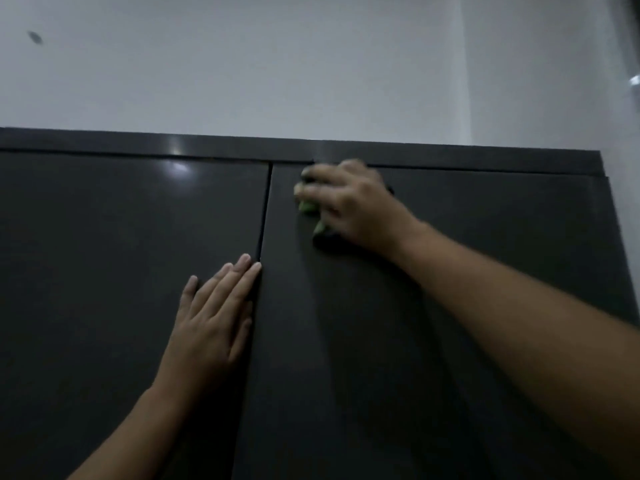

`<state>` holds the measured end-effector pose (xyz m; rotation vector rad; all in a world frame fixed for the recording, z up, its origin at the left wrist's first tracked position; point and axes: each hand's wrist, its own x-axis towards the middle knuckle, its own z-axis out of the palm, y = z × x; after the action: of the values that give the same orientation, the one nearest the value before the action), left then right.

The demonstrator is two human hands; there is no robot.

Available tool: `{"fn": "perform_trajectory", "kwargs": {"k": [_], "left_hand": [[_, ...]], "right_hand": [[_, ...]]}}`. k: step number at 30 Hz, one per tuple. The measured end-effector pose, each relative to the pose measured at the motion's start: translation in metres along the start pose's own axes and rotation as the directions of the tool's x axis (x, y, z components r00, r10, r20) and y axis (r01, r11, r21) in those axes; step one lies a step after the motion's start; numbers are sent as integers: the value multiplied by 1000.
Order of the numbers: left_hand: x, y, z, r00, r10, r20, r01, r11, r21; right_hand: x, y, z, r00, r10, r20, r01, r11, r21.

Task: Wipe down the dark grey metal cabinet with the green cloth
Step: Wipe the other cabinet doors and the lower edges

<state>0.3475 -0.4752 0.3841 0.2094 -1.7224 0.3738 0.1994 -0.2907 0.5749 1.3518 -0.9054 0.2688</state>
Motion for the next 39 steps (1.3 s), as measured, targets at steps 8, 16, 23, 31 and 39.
{"fn": "perform_trajectory", "kwargs": {"k": [8,16,23,31,39], "left_hand": [[0,0,2,1000,-4,-22,4,1000,-11],[-9,-16,-21,988,112,104,-100,989,-113],[-41,-106,-63,992,-2,124,17,993,-114],[-66,-178,-97,914,-404,21,391,867,-308],[-69,-171,-101,797,-586,-149,452,741,-496]], "right_hand": [[24,-15,10,922,378,-82,-376,926,39],[35,-58,33,997,-55,58,52,998,42],[106,-124,83,820,558,-129,-563,827,2],[171,-231,142,937,342,75,-350,921,173],[83,-270,130,950,-162,266,58,931,361]]}}
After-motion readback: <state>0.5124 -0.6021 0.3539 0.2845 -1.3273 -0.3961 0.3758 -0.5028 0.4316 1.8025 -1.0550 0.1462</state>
